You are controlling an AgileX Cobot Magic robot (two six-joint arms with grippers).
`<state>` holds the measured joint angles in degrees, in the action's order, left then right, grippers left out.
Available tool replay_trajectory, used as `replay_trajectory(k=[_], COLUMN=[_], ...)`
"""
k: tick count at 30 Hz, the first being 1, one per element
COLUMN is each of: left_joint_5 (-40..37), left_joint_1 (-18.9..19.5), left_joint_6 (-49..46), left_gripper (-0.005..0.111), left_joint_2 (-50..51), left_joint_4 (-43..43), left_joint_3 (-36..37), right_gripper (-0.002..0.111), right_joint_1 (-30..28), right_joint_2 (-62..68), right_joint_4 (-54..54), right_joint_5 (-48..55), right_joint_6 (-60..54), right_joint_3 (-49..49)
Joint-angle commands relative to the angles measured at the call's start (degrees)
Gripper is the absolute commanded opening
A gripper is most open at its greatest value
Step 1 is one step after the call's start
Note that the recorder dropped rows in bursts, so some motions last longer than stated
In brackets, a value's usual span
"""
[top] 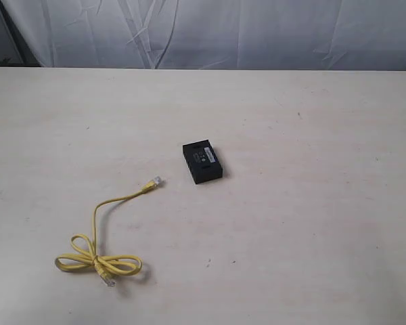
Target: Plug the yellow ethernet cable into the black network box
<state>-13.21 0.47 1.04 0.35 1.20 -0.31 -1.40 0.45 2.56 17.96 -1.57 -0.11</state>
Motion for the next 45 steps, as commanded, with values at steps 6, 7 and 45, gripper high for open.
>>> replay_trajectory(k=[6,7,45], left_joint_5=[3.9,4.3,20.7], left_joint_1=[0.0,0.0,0.0], left_joint_6=[0.0,0.0,0.3], left_gripper=[0.0,0.0,0.0], left_joint_2=[-0.3,-0.3,-0.3], left_joint_4=[11.5,12.9,28.8], left_joint_3=[0.3,0.3,0.3], right_gripper=[-0.001,-0.001,-0.001], right_joint_1=[-0.2,-0.2,1.7], right_joint_2=[-0.5,-0.5,37.8], right_joint_4=[-1.1,-1.1,-6.2], right_joint_5=[-0.8,-1.4,1.5], right_joint_6=[0.0,0.0,8.0], right_joint_3=[0.1,0.1,-39.2])
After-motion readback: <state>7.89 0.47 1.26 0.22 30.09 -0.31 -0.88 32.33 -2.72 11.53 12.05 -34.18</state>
